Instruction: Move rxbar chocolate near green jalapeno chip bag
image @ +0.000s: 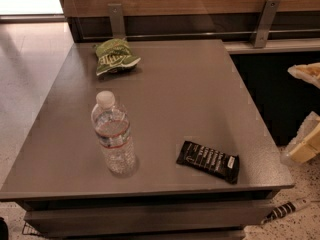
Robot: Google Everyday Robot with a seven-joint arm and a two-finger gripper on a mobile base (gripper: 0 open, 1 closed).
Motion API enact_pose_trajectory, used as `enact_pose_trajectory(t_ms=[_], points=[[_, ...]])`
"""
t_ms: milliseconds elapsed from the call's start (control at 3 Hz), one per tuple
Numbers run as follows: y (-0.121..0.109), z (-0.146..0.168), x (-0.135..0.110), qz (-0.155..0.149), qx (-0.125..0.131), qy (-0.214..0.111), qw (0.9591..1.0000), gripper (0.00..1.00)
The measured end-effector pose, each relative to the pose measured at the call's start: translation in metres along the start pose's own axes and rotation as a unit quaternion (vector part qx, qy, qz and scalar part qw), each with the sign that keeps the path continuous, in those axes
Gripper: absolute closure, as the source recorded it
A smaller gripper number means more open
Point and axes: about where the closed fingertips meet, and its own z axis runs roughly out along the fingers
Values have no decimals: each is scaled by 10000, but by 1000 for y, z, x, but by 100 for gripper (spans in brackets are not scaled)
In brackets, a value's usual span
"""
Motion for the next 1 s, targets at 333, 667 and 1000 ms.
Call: enact_pose_trajectory(t_ms=[333, 667, 1000], points=[[4, 21, 5, 184, -50, -832, 9964, 0], [9, 39, -7, 409, -176, -1738, 9838, 0], [23, 56, -20, 612, -300, -2506, 9657, 0]])
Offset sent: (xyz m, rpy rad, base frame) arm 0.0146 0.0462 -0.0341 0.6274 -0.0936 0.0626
